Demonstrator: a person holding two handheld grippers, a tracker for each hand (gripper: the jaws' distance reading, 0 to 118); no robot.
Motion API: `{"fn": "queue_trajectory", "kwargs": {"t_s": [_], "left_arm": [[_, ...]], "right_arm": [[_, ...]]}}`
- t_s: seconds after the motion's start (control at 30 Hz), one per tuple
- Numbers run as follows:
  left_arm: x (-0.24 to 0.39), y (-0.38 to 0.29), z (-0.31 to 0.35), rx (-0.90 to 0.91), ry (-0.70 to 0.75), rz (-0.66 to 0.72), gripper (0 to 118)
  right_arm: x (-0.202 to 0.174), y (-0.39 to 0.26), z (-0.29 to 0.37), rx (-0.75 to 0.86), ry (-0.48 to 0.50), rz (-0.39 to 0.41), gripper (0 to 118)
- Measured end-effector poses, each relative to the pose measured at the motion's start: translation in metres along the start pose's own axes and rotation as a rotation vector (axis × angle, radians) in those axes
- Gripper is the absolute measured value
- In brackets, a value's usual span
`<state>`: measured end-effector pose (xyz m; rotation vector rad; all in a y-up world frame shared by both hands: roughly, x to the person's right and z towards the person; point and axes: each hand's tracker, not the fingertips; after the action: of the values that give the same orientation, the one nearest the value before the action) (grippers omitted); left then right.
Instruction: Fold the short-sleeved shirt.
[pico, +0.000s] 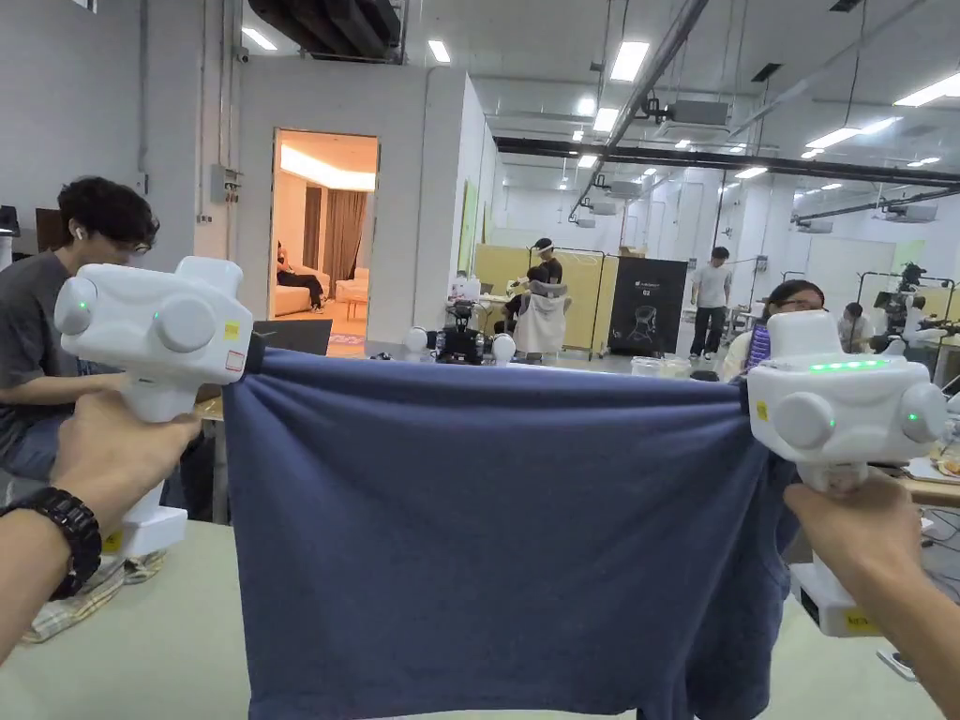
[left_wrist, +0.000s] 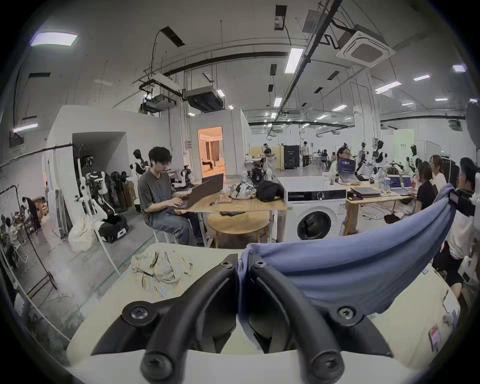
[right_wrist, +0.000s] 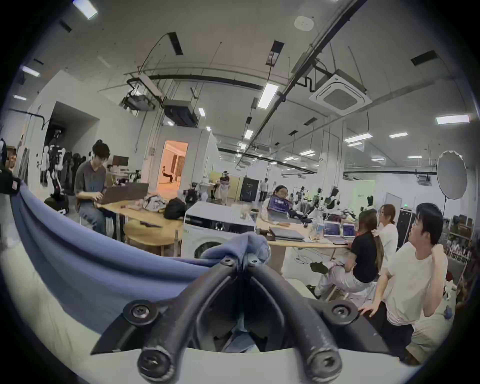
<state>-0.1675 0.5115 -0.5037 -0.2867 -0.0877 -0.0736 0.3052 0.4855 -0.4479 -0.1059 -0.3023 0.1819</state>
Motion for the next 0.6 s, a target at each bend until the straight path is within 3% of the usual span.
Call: {"fn": "queue_trajectory", "kwargs": {"t_s": [0.3,0.5,0.6], "left_arm": [[0.003,-0.126,0.044,-0.114,-0.037,0.013,0],[-0.001,-0.213,0.096,-0.156,-0.071,0.042,0],[-0.001,-0.255,0.117,-0.184,-0.078,0.061,0]], "right_arm": [[-0.007,-0.106,0.057,-0.127,0.016,0.061,0],[-0.006,-0.176,0.119,-0.204,0.041,0.063,0],[-0.007,-0.21,0.156,-0.273,0.052,0.018,0]]}}
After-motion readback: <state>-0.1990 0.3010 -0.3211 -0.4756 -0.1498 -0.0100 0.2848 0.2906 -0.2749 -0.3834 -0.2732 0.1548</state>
